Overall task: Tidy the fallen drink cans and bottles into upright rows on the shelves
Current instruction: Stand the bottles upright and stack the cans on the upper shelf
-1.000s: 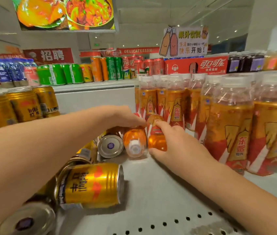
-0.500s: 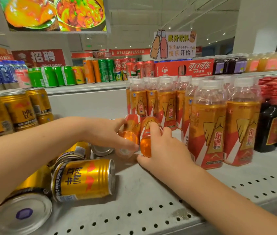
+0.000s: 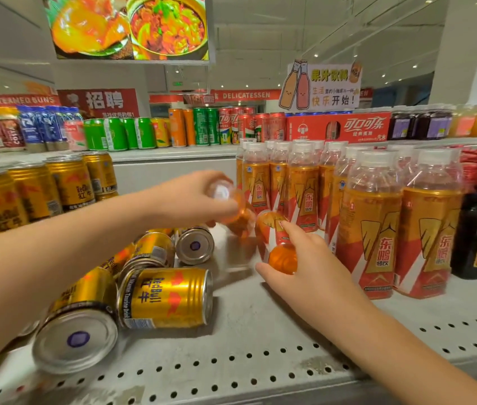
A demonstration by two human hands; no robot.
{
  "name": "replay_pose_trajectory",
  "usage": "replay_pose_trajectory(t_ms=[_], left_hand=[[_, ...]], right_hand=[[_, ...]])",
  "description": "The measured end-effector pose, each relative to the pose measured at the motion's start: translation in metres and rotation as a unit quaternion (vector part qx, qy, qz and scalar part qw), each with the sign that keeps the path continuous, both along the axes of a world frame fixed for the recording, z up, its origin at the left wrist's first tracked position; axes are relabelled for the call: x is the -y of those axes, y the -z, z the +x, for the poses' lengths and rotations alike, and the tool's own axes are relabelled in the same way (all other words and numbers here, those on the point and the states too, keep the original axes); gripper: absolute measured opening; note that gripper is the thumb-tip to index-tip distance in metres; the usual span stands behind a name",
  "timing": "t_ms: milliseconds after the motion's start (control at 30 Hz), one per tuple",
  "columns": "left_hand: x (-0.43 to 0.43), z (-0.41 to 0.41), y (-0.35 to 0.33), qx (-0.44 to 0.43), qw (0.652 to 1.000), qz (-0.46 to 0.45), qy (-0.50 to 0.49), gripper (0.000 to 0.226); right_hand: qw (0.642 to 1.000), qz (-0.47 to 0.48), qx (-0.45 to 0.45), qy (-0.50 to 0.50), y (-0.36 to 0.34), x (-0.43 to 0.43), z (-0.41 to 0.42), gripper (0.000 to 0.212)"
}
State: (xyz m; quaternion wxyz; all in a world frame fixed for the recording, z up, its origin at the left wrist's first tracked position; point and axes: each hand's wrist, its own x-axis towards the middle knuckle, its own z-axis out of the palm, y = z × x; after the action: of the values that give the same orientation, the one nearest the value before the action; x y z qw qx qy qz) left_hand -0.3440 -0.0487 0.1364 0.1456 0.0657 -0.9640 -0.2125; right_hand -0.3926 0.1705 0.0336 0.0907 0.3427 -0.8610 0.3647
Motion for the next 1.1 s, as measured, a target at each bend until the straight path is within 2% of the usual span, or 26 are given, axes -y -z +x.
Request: replay_pose_trajectory(t_ms=[67, 133, 200, 267, 367, 567, 833, 1100], left_hand=[[0.004, 0.004, -0.008, -0.053, 0.994, 0.100, 0.004, 0.042], [0.006, 0.009, -0.013, -0.088, 0.983, 0.163, 0.006, 0.035], [0.007, 0.010, -0.015, -0.104, 0.974, 0.204, 0.005, 0.038], [0.004, 0.009, -0.015, -0.103, 0.968, 0.229, 0.000, 0.046], [-0.005, 0.003, -0.016, -0.094, 0.974, 0.206, 0.005, 0.056], [-0.014, -0.009, -0.017, -0.075, 0.978, 0.194, -0.007, 0.061], [-0.011, -0.012, -0.010, -0.039, 0.978, 0.206, 0.006, 0.061], [-0.013, -0.008, -0.002, -0.082, 0.968, 0.233, 0.033, 0.050]], right_hand=[[0.998, -0.051, 0.018, -0.015, 0.001, -0.004, 0.009, 0.061], [0.995, -0.093, 0.027, -0.022, 0.002, -0.008, 0.016, 0.068], [0.991, -0.127, 0.029, -0.031, 0.005, -0.012, 0.022, 0.081], [0.986, -0.157, 0.027, -0.049, 0.005, -0.017, 0.027, 0.084], [0.984, -0.171, 0.015, -0.050, 0.002, -0.027, 0.038, 0.085], [0.974, -0.221, -0.011, -0.040, 0.000, -0.039, 0.051, 0.085], [0.978, -0.193, -0.048, -0.067, 0.001, -0.039, 0.051, 0.084], [0.994, -0.097, -0.040, -0.036, 0.007, -0.028, 0.043, 0.117]])
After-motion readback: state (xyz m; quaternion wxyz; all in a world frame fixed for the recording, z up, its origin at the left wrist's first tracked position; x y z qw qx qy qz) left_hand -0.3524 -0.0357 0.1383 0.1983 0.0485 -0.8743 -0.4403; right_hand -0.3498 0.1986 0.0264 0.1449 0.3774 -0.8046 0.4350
